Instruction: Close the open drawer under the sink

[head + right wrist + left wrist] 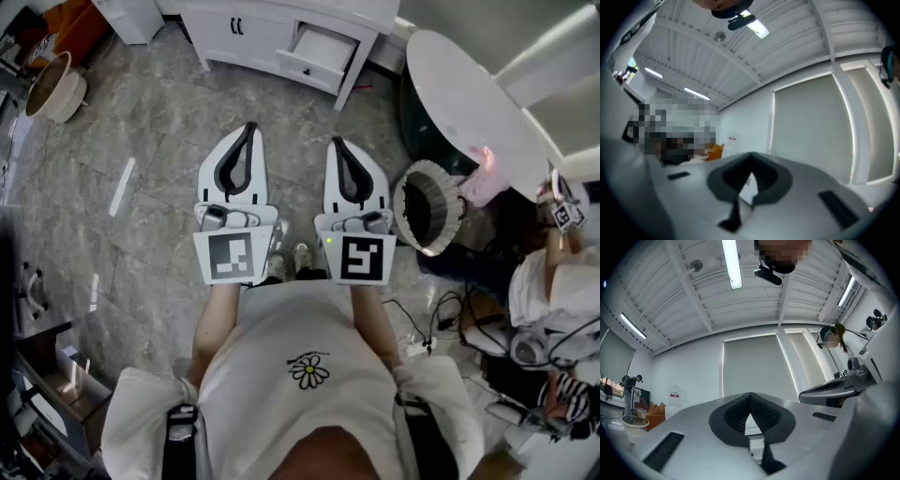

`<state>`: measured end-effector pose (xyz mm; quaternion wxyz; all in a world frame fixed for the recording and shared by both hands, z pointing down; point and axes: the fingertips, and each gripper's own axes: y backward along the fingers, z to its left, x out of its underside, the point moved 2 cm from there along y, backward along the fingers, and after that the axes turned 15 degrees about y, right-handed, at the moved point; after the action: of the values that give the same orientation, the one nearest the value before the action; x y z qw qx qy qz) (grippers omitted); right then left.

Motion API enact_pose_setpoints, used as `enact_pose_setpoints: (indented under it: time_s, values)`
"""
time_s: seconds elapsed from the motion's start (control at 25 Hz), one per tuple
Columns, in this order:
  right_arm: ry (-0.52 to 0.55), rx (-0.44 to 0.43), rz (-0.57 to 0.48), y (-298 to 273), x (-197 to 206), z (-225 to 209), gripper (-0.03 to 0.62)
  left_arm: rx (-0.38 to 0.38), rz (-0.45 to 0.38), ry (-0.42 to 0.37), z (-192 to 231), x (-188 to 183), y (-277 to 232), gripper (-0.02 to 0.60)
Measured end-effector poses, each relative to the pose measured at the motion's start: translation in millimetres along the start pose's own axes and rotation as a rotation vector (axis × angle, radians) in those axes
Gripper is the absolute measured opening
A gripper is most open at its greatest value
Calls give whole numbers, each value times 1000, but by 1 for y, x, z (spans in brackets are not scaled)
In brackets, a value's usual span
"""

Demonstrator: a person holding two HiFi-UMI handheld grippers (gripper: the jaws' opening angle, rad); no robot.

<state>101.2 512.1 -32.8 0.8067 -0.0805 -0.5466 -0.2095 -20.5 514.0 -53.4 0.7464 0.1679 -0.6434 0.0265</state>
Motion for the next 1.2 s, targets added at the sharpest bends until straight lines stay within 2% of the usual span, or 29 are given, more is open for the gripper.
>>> enact_pose_setpoints:
  time_s: [0.56,0.8,1.0,1.2]
  values:
    - [-11,-47,20,-27,31,-13,29,-35,23,4,2,24,-30,20]
    - [-68,-53,13,-40,50,-33,29,-75,16,3,8,35,-48,20]
    - [-53,-80,22,-52,68,-46,29,-117,-7,-6,11,41,-60,20]
    - [-35,-121,17,-61,72,-37,29,-158,-13,-5,28,45,-62,20]
